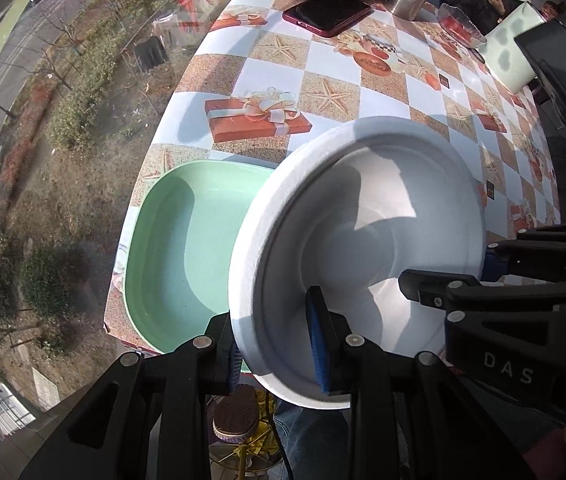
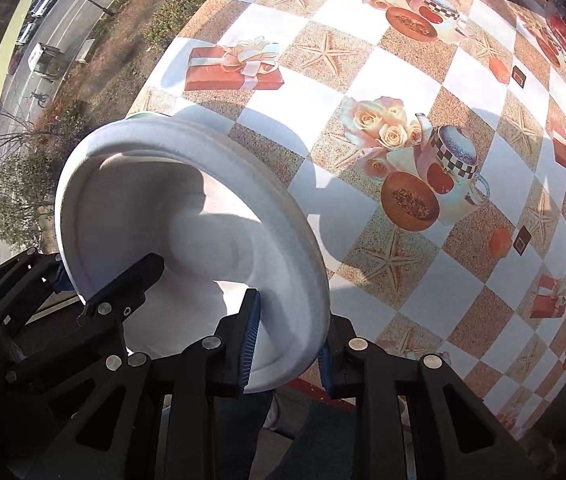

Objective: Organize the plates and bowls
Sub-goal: 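Lower the white bowl onto the green plate with both tools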

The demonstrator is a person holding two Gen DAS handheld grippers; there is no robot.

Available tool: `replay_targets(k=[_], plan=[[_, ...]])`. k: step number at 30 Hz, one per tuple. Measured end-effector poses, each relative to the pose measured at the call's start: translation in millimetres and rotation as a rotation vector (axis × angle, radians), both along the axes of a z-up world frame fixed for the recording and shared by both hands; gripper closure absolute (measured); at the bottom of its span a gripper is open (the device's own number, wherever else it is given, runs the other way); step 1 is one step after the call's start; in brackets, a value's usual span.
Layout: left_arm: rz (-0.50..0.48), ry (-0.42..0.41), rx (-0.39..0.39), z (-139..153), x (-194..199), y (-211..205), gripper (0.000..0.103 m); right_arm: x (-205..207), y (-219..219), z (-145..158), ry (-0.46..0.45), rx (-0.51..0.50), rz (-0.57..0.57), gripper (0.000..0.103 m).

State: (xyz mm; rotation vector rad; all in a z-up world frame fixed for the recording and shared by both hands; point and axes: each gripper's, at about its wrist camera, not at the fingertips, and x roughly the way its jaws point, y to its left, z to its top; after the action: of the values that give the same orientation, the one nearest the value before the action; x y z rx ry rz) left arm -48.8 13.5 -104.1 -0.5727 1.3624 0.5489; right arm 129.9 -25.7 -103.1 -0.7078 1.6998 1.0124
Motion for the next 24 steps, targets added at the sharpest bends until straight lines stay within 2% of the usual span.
replay_targets(k=[6, 14, 20, 24], plan=[[0.079, 0.015, 0.028, 1, -18, 13, 0.072, -13, 18, -6, 0.018, 0.018, 0.050, 0.075], [0.193, 0.039, 0.015, -7, -43, 32, 0.072, -21, 27, -16, 0.036, 0.022, 0.122, 0.075], [0.224, 0.043, 0.019, -11, -46, 43, 0.072, -15, 27, -16, 0.029, 0.025, 0.142, 0.075], [0.218, 0.056, 0.041, -13, -48, 45, 0.066, -19, 33, -15, 0.030, 0.027, 0.150, 0.075]])
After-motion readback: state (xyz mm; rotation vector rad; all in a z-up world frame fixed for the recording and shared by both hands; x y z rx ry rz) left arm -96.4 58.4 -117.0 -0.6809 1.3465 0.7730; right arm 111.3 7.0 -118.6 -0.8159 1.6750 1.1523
